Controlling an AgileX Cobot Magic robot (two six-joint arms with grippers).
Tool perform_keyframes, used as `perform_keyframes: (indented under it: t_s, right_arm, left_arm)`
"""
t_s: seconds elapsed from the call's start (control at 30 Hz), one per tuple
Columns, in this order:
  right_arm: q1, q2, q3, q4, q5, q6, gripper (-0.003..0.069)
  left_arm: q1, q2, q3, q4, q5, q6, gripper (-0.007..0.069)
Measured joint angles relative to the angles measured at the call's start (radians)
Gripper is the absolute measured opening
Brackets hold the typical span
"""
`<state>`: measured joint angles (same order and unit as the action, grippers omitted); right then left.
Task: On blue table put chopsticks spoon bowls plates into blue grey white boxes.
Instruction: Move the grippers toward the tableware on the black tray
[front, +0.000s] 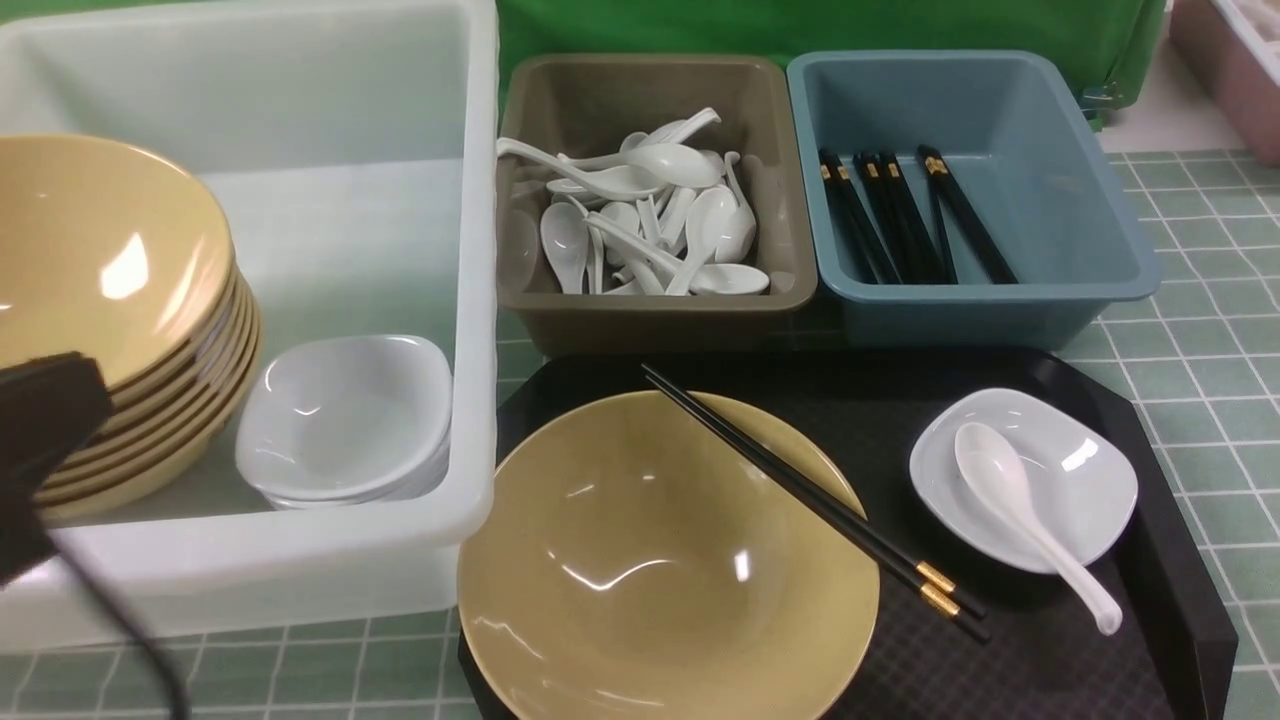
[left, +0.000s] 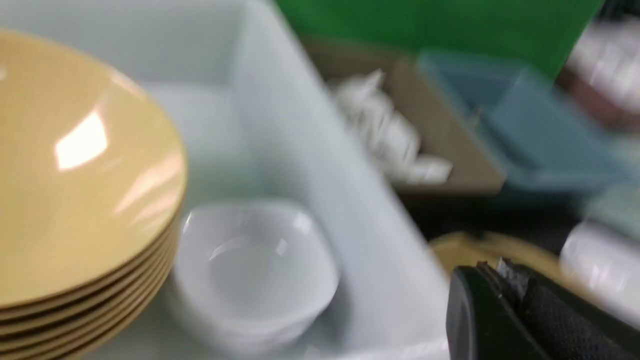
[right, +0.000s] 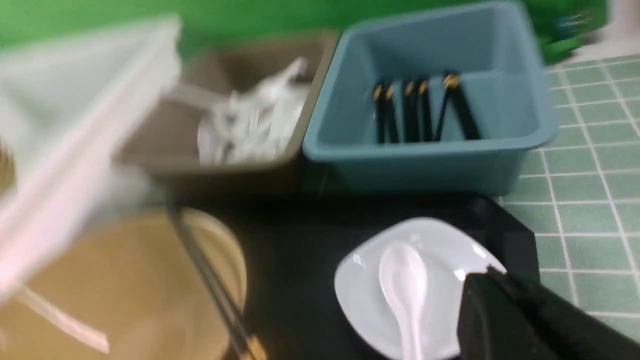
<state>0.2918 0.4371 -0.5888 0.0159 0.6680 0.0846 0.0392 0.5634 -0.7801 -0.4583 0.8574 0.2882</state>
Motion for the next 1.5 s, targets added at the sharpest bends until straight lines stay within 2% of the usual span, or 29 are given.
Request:
perform_keyframes:
  t_s: [0.03,0.1,0.13,0.17,0.3,0.37,0.43,0.57,0.8,0.87,1.03,1.07,1.1,1.2,1.3,1.5]
  right_arm:
    - [0.004,0.024,-0.024,0.0,0.011,-0.028,0.0036]
    - [0.047,0.157,-0.16,0.0,0.149,-0.175,0.0037]
    - [0.055,0.178,-0.181,0.0,0.167,-0.197,0.0037]
    - [0.07,0.245,-0.244,0.0,0.226,-0.269,0.0037]
    - [0.085,0.432,-0.399,0.001,0.406,-0.429,0.0037]
    - [0.086,0.48,-0.432,0.002,0.457,-0.443,0.0037]
    - [0.089,0.613,-0.508,0.018,0.55,-0.455,0.0037]
    - [0.116,0.8,-0.633,0.097,0.572,-0.472,0.0038]
    - [0.224,1.042,-0.8,0.126,0.572,-0.481,0.0071]
    - [0.27,1.118,-0.861,0.127,0.572,-0.481,0.0123]
    - [0.344,1.258,-0.974,0.114,0.571,-0.468,0.0323]
    - [0.365,1.292,-0.994,0.094,0.571,-0.455,0.0386]
    - [0.365,1.296,-0.997,0.09,0.571,-0.453,0.0394]
    - [0.403,1.364,-1.037,0.017,0.568,-0.425,0.0503]
    - [0.415,1.411,-1.052,-0.016,0.564,-0.418,0.0538]
    - [0.418,1.465,-1.053,-0.045,0.564,-0.391,0.0541]
  left_arm:
    - [-0.005,0.021,-0.019,0.008,0.021,0.0,0.0001]
    - [-0.052,0.134,-0.114,0.101,0.132,0.0,0.0001]
    - [-0.063,0.151,-0.128,0.113,0.14,0.0,0.0001]
    - [-0.112,0.217,-0.176,0.154,0.199,0.0,0.0001]
    - [-0.264,0.36,-0.261,0.224,0.267,0.012,0.0001]
    - [-0.292,0.381,-0.269,0.231,0.273,0.018,0.0001]
    - [-0.366,0.426,-0.276,0.243,0.275,0.037,0.0001]
    - [-0.446,0.464,-0.278,0.245,0.273,0.056,0.0001]
    - [-0.457,0.47,-0.278,0.245,0.259,0.057,0.0001]
    - [-0.457,0.47,-0.278,0.246,0.259,0.057,0.0001]
    - [-0.457,0.47,-0.278,0.246,0.259,0.058,0.0001]
    - [-0.457,0.47,-0.278,0.246,0.259,0.058,0.0001]
    - [-0.457,0.47,-0.278,0.246,0.259,0.058,0.0001]
    - [-0.457,0.47,-0.278,0.246,0.259,0.06,0.0001]
    - [-0.457,0.47,-0.278,0.246,0.255,0.06,0.0001]
    - [-0.457,0.47,-0.278,0.246,0.252,0.063,0.0001]
